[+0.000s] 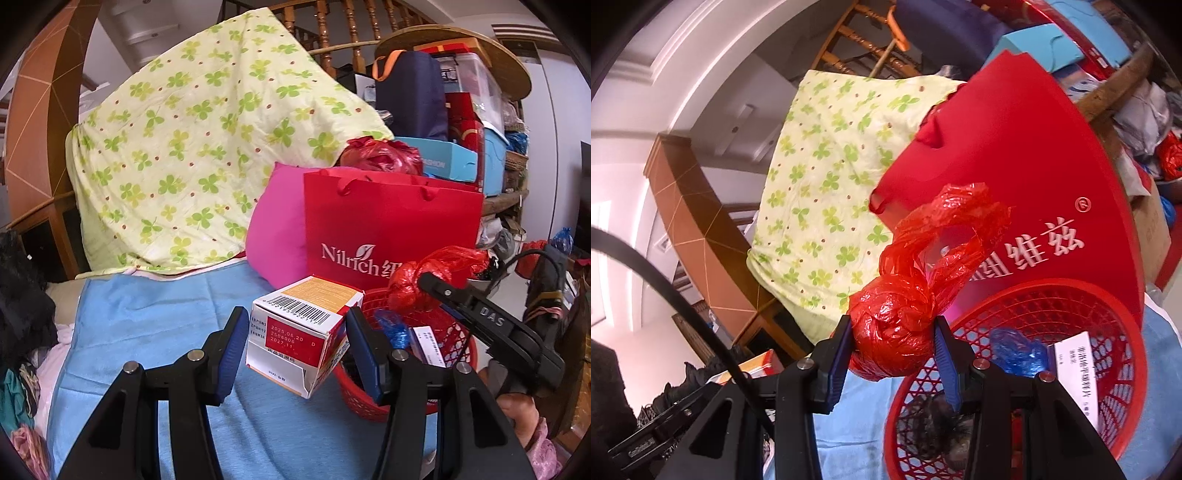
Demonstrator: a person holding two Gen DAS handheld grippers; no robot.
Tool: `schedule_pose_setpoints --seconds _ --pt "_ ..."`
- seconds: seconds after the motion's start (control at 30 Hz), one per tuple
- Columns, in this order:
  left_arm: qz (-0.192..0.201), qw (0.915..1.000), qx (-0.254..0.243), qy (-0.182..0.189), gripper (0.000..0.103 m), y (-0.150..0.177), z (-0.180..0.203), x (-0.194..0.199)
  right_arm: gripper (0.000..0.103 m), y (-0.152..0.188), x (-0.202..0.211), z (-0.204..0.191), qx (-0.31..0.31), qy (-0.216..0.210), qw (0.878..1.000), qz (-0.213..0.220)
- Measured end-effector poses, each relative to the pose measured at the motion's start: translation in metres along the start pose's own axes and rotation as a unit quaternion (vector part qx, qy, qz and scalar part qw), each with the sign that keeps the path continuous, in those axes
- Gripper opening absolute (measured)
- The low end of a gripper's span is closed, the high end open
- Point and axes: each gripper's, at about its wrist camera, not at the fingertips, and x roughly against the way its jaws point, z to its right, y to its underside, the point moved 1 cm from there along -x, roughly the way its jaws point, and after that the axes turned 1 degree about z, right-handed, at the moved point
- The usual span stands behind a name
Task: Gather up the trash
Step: 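Carry the orange medicine box with the left tool over the basket while the right holds the red bag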
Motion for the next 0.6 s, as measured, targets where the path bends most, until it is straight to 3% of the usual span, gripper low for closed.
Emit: schedule_pose_setpoints --seconds 0.6 --pt "0.021 0.9998 -0.005 0.005 0.056 -0.021 0.009 0.033 0.045 0.003 -0.013 0.010 -0.004 0.023 1.000 -0.020"
